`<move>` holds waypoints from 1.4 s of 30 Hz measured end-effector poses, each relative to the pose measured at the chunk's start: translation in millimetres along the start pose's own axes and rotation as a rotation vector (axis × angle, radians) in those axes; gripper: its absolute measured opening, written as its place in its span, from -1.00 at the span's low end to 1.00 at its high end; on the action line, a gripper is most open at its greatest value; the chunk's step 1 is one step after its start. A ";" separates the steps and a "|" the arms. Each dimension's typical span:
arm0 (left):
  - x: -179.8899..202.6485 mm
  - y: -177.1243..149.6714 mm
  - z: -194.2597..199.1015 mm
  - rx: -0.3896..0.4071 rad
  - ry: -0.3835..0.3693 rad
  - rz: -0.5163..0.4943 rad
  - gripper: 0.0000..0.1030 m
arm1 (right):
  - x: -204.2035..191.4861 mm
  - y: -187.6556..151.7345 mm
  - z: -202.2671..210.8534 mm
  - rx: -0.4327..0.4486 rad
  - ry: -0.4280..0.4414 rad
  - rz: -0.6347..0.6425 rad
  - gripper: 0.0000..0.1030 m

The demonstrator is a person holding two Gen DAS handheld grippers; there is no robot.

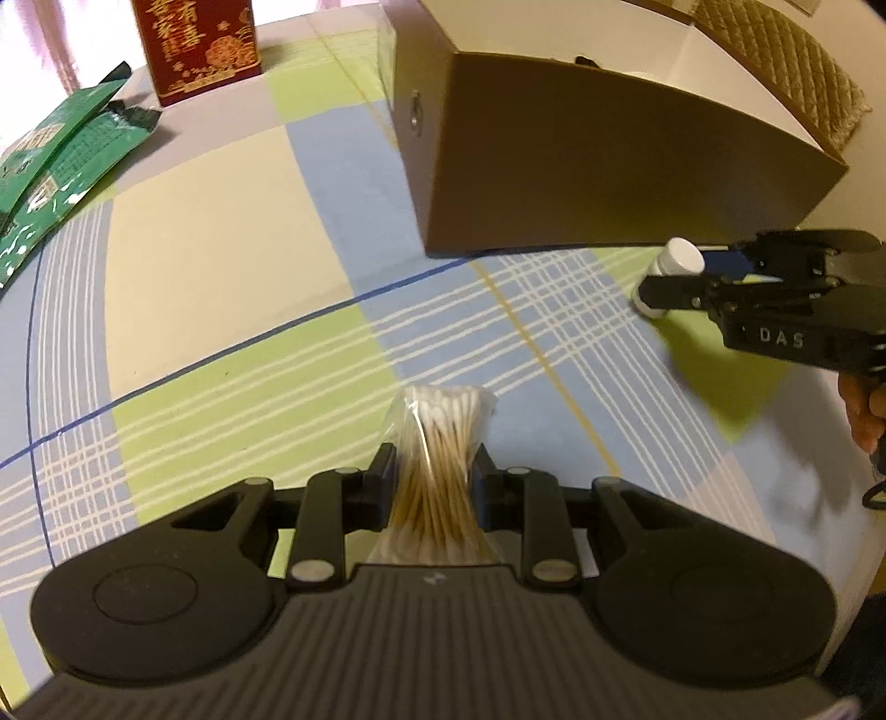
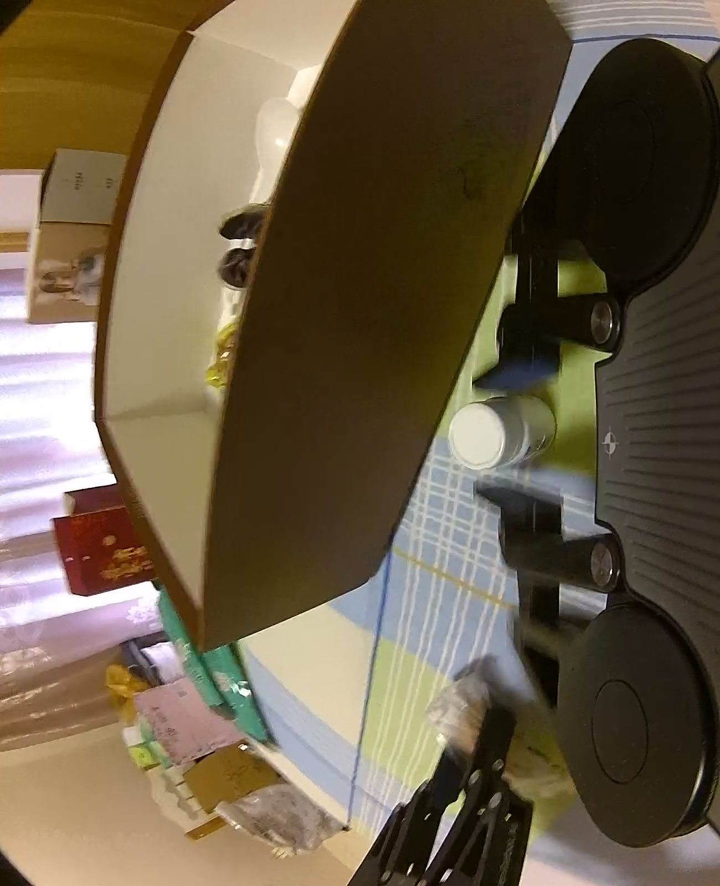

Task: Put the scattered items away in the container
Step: 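Grasp the cotton swab bag with left gripper while right grasps the white bottle, then carry the swab bag and white bottle over the box with both tools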

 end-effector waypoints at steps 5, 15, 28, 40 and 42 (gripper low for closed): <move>1.0 -0.6 -0.3 0.001 -0.002 0.004 -0.56 | 1.5 -4.0 4.6 -0.010 0.008 0.016 -0.42; 28.8 0.2 4.5 0.003 -0.040 -0.058 -0.56 | 3.4 -15.2 35.7 -0.095 0.016 -0.004 -0.43; 79.9 46.0 36.3 0.089 -0.130 -0.264 -0.56 | 23.9 -0.1 96.3 -0.117 0.109 -0.098 -0.43; 122.3 143.1 61.0 0.256 -0.172 -0.449 -0.56 | 62.8 94.2 149.5 0.071 0.059 -0.015 -0.42; 130.2 154.6 59.2 0.272 -0.189 -0.450 -0.56 | 73.9 106.7 147.5 0.079 0.018 0.012 -0.42</move>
Point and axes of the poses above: each gripper's, at about its wrist camera, not at the fingertips, and z roughly against the way its jaws point, x to its right, y to its top, the point moved 5 cm from there along -z, roughly the way its jaws point, and after that the axes turned 10 degrees about x, right-handed, at the moved point
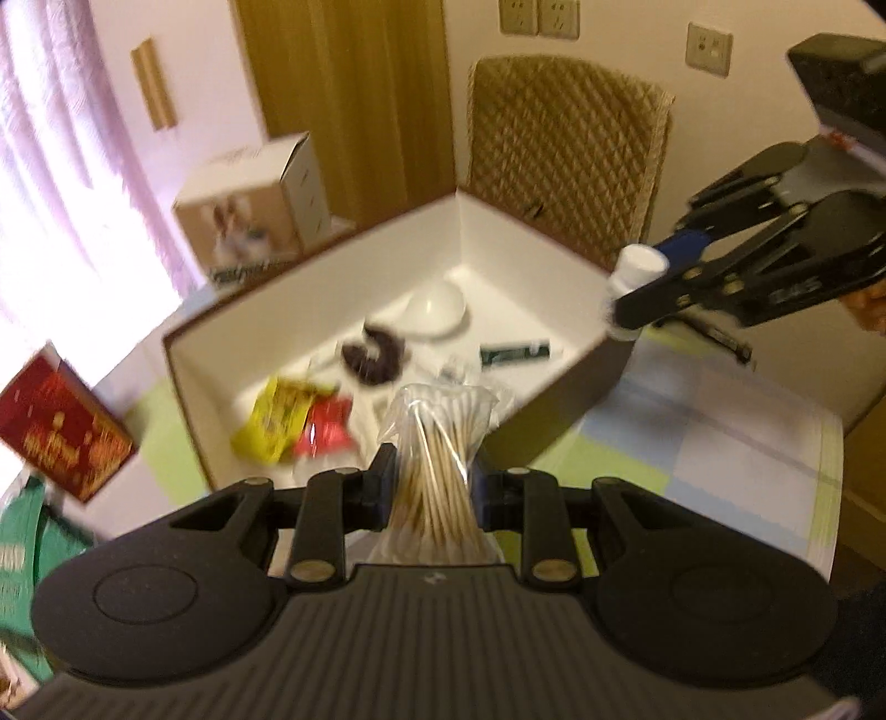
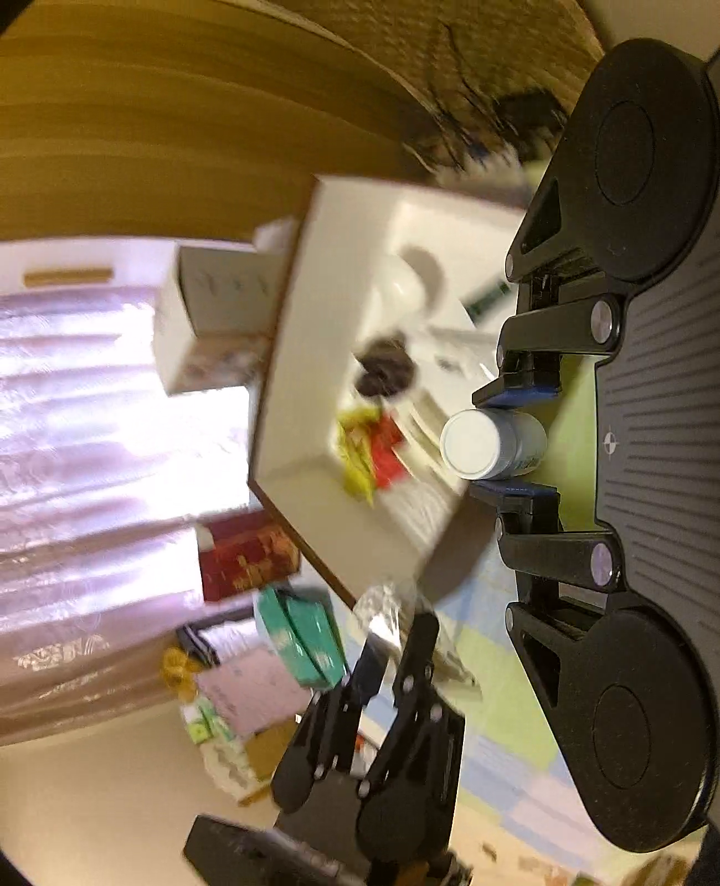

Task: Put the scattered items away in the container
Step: 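Carry the swab bag and white bottle over the box with both tools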

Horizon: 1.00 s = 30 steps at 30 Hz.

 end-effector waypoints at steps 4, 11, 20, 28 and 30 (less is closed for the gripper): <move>5.2 20.4 -21.5 0.019 -0.027 0.007 -0.56 | 24.2 12.9 -17.7 -0.018 -0.058 0.038 -0.42; 2.4 29.7 -68.4 0.006 -0.071 0.094 -0.56 | 61.8 11.5 -56.3 -0.092 -0.105 0.065 -0.42; -14.2 21.9 -118.4 -0.050 -0.081 0.270 -0.56 | 85.1 0.4 -87.8 -0.170 -0.084 0.140 -0.42; -26.0 6.3 -154.4 -0.145 -0.069 0.355 -0.54 | 99.3 0.0 -106.9 -0.204 -0.053 0.188 -0.42; -29.2 5.0 -157.7 -0.153 -0.072 0.367 -0.49 | 100.3 0.3 -110.8 -0.214 -0.047 0.209 -0.42</move>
Point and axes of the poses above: each gripper's, at about its wrist camera, not at the fingertips, and z roughly against the way its jaws point, x to its right, y to its top, the point moved 5 cm from there along -z, roughly the way its jaws point, and after that the axes turned 10 degrees about x, right-handed, at the moved point
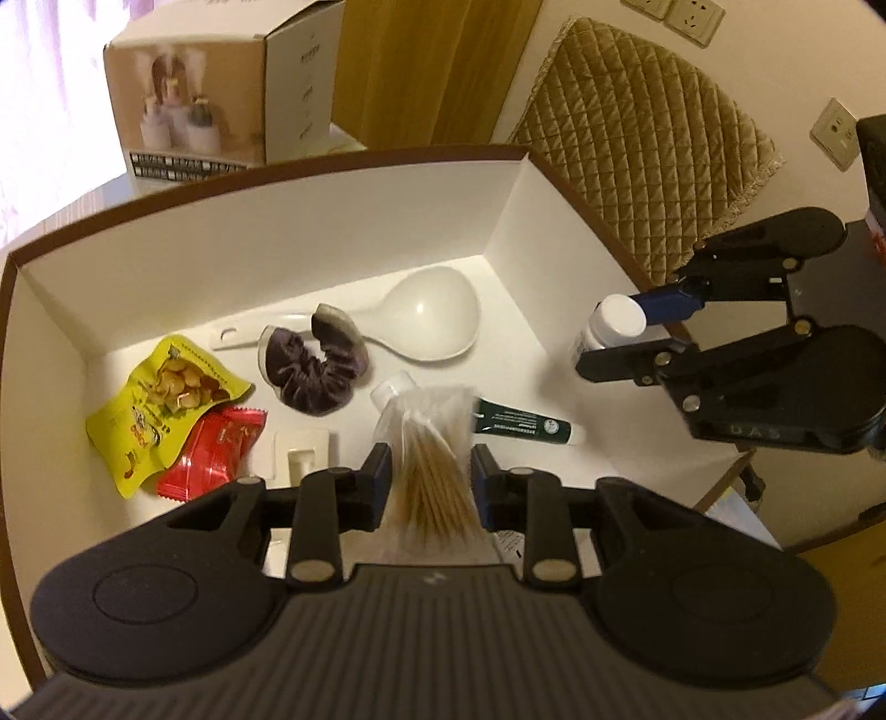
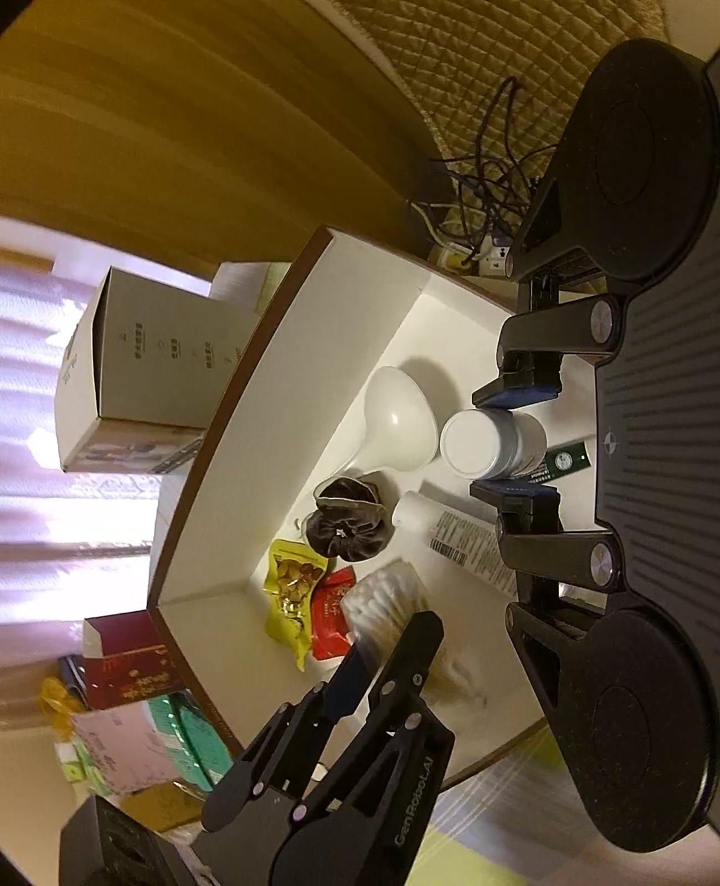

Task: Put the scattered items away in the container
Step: 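Carry the swab bag and white bottle over the box with both tools, then lower swab bag and bottle into the box and open both grippers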

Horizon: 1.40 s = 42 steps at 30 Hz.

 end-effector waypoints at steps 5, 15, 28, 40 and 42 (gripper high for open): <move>-5.4 1.5 -2.8 -0.013 0.013 0.000 -0.37 | -0.6 1.7 -11.5 -0.035 0.010 0.077 -0.42; -14.5 -0.6 8.5 -0.020 0.082 -0.097 -0.29 | -4.2 1.4 -41.2 -0.126 -0.036 0.264 -0.42; -38.4 -8.2 30.9 -0.030 0.175 -0.098 0.18 | -25.9 1.9 -31.5 -0.045 -0.026 0.370 0.93; -30.5 -9.5 41.9 -0.029 0.242 -0.072 0.51 | -30.3 -0.8 -5.9 -0.034 -0.029 0.190 0.93; -29.2 -8.9 46.3 -0.024 0.265 -0.065 0.54 | -29.1 -0.4 -0.6 -0.022 -0.032 0.155 0.93</move>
Point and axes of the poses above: each gripper's, at about its wrist camera, not at the fingertips, and z roughly against the way its jaws point, x to its right, y to its top, the point moved 5 cm from there along -z, roughly the way its jaws point, and after that the axes turned 10 degrees about x, right-handed, at the moved point
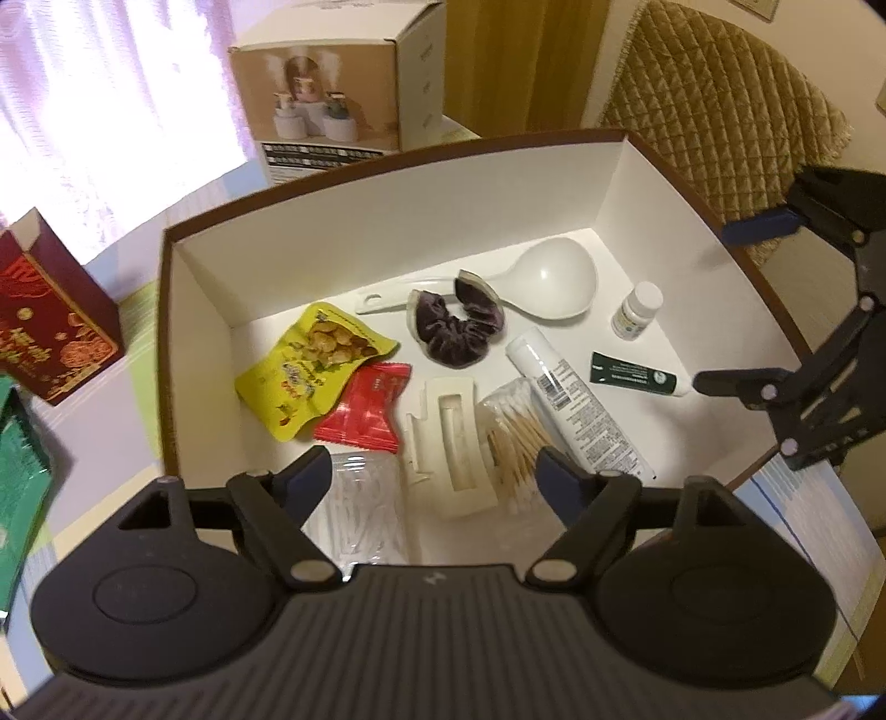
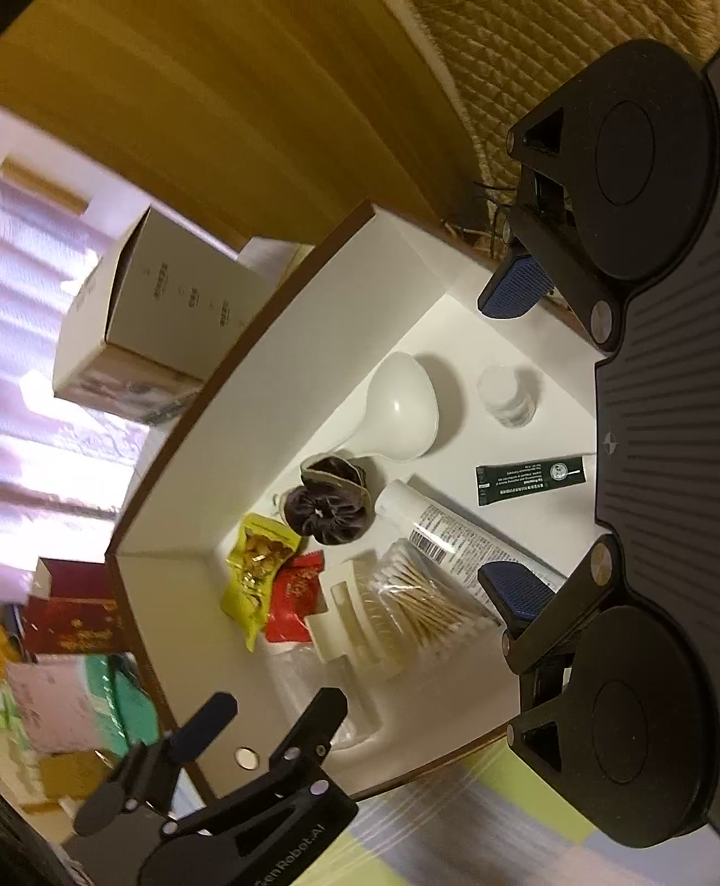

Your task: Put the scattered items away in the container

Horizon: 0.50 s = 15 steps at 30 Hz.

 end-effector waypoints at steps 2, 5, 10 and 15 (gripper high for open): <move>0.0 -0.2 5.9 -0.001 0.020 0.009 0.59 | 2.0 -0.4 5.5 0.013 0.008 -0.046 0.93; 0.7 -1.7 14.7 0.004 0.039 0.014 0.63 | 3.2 -0.4 14.1 0.027 0.001 -0.099 0.93; 3.9 -6.8 26.6 0.004 0.094 0.002 0.64 | 3.5 -1.8 23.4 0.036 -0.032 -0.168 0.94; 5.6 -13.4 42.8 0.025 0.136 0.013 0.64 | -0.4 0.1 35.0 0.042 -0.063 -0.228 0.94</move>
Point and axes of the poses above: each gripper's, at about its wrist camera, not at the fingertips, and z roughly against the way its jaws point, x to its right, y to its top, the point moved 5 cm from there along -z, roughly the way its jaws point, and after that the axes turned 10 degrees about x, right-handed, at the moved point
